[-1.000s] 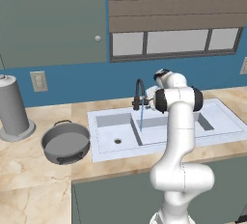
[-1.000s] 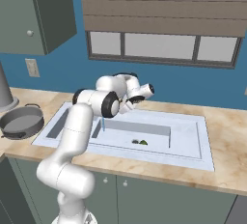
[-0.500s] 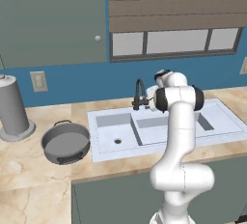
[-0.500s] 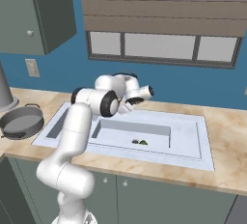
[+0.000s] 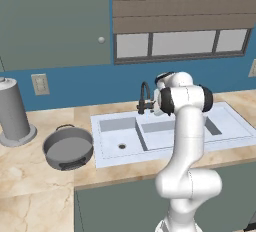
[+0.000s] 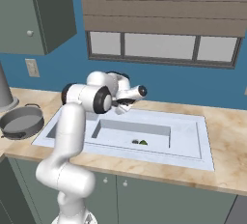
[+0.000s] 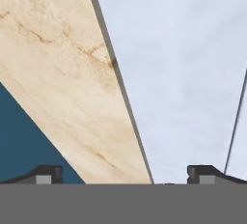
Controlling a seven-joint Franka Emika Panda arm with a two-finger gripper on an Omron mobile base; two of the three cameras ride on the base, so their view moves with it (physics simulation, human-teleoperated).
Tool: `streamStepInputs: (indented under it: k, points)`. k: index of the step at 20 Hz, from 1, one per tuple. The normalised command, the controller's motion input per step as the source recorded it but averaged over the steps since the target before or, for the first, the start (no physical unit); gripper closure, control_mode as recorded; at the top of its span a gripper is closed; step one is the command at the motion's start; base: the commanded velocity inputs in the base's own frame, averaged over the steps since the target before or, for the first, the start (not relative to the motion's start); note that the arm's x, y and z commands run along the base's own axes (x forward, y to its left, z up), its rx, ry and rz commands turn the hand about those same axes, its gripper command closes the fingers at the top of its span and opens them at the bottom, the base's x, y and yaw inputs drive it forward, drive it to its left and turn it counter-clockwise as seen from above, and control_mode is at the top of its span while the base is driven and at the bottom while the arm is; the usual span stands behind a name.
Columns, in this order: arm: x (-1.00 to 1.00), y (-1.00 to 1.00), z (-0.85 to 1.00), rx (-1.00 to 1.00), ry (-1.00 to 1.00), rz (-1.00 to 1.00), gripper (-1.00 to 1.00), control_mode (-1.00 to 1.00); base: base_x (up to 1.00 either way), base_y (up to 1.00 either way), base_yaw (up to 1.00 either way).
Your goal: Dump the avocado from the pot into the sink. Then turn on the water and wash the avocado. Then turn off the water and put the avocado back in the pot.
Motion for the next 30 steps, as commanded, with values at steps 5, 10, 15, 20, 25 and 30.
streamStepInputs:
  k: [5,10,15,20,25,30]
  points:
    - [-0.03,0.28,0.01,-0.10,-0.06,-0.18,-1.00,-1.00,0.00,0.00,0.00]
    - [-0.42,-0.66,0.22,0.01,-0.06,-0.07,-1.00,-1.00,0.00,0.00,0.00]
    - [-0.67,-0.78,0.69,0.04,-0.03,0.00,-1.00,-1.00,0.00,0.00,0.00]
    - [-0.60,-0.32,0.98,-0.01,0.00,0.00,-1.00,-1.00,0.00,0.00,0.00]
    - [-0.62,0.00,0.64,-0.24,0.11,0.00,-1.00,-1.00,0.00,0.00,0.00]
    - [-0.73,0.00,0.46,-0.39,0.20,0.01,-1.00,-1.00,0.00,0.00,0.00]
